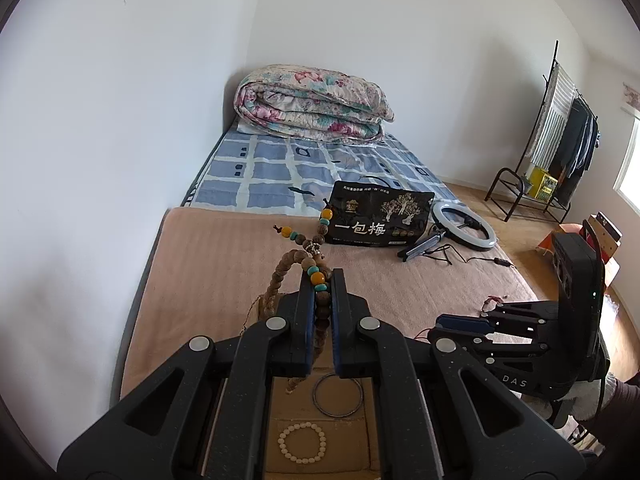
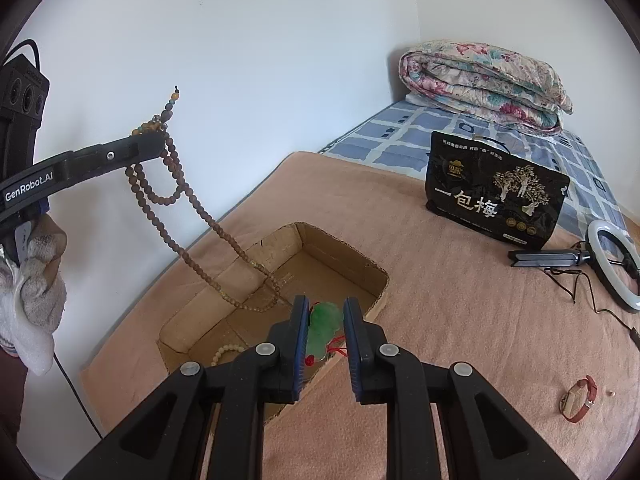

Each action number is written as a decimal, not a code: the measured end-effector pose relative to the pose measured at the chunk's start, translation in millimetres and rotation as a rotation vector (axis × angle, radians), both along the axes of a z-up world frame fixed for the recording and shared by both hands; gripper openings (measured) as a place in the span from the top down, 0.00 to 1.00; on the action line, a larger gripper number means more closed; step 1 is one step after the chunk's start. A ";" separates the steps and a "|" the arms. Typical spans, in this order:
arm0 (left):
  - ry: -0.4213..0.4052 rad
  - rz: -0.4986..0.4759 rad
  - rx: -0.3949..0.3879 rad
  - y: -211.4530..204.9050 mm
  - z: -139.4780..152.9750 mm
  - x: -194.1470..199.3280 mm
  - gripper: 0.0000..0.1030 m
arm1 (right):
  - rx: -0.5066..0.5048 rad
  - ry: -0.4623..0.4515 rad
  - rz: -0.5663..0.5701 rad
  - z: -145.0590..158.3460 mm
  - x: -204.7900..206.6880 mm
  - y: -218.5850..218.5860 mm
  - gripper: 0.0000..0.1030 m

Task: Organize jewelry
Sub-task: 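Lift and carry the mala with left gripper while right gripper carries the pendant to the box, then open the left gripper releasing the mala in the box while right gripper releases the pendant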

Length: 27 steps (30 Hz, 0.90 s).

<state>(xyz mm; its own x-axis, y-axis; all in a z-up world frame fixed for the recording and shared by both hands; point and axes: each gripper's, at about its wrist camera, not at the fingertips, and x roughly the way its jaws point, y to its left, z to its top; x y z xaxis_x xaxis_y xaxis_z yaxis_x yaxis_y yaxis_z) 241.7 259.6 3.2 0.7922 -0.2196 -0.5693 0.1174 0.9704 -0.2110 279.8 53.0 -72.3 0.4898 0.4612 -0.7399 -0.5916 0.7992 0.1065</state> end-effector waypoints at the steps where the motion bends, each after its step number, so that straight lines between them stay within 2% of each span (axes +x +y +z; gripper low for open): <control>1: 0.005 -0.002 0.000 1.1 -4.2 2.2 0.96 | 0.000 0.006 0.002 -3.0 4.0 3.8 0.84; 15: 0.113 -0.028 -0.039 15.3 -70.7 15.5 0.96 | -0.036 0.046 0.013 -46.4 50.6 45.6 0.84; 27: 0.185 -0.049 -0.047 11.6 -104.7 11.1 0.96 | -0.065 0.091 -0.004 -73.5 71.6 53.4 0.84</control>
<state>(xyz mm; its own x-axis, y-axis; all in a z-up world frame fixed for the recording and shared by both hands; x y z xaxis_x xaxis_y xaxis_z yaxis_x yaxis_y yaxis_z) 252.7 271.2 -101.5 0.6631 -0.2851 -0.6922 0.1194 0.9531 -0.2782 351.4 106.4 -145.7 0.4211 0.4092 -0.8095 -0.5790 0.8082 0.1074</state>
